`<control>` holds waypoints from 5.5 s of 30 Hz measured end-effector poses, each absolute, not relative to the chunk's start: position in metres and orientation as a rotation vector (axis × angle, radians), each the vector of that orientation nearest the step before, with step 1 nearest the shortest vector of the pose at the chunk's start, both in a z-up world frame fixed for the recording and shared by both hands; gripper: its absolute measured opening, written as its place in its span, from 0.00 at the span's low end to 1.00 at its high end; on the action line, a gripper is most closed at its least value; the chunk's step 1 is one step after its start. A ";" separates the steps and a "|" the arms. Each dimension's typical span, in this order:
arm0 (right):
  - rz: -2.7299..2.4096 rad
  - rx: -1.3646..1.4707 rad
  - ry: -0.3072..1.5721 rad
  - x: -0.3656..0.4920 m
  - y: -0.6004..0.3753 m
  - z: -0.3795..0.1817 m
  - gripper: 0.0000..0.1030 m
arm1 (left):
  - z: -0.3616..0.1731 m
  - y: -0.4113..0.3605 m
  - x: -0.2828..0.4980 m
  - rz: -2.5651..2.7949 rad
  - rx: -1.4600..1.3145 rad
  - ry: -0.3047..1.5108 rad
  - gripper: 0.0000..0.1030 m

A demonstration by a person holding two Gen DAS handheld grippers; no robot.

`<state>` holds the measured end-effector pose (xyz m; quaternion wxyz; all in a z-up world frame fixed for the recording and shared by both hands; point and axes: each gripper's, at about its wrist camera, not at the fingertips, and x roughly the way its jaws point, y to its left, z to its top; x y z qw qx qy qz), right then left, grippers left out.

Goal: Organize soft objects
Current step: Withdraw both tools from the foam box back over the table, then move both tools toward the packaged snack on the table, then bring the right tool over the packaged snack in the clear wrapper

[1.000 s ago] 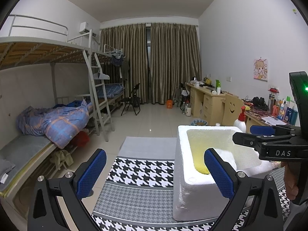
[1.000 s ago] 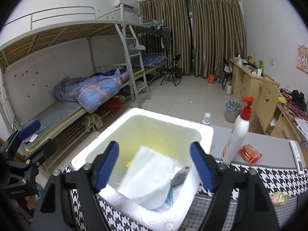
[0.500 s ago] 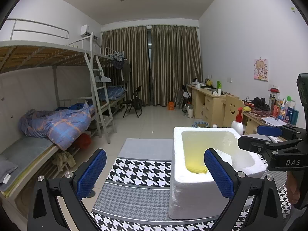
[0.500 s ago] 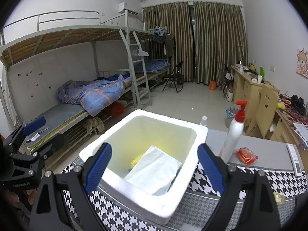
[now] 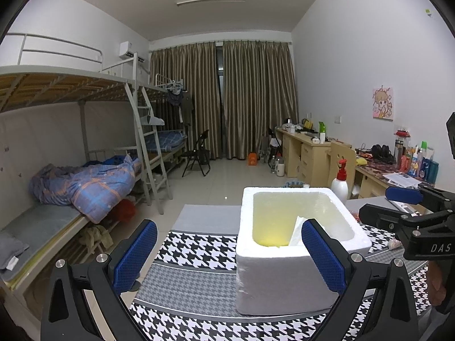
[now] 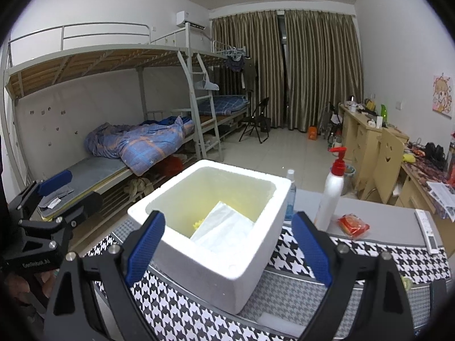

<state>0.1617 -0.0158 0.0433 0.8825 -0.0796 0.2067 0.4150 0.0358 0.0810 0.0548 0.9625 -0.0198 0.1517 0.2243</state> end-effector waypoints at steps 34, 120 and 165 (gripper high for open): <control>0.793 -0.153 0.385 0.141 -0.057 0.027 0.96 | 0.041 0.045 0.024 0.381 -0.066 0.304 0.99; 0.432 -0.040 0.550 0.217 -0.221 -0.029 0.96 | -0.039 -0.109 0.142 -0.093 0.029 0.595 0.99; 0.447 -0.016 0.696 0.261 -0.216 -0.059 0.96 | -0.101 -0.103 0.207 -0.247 0.200 0.884 0.61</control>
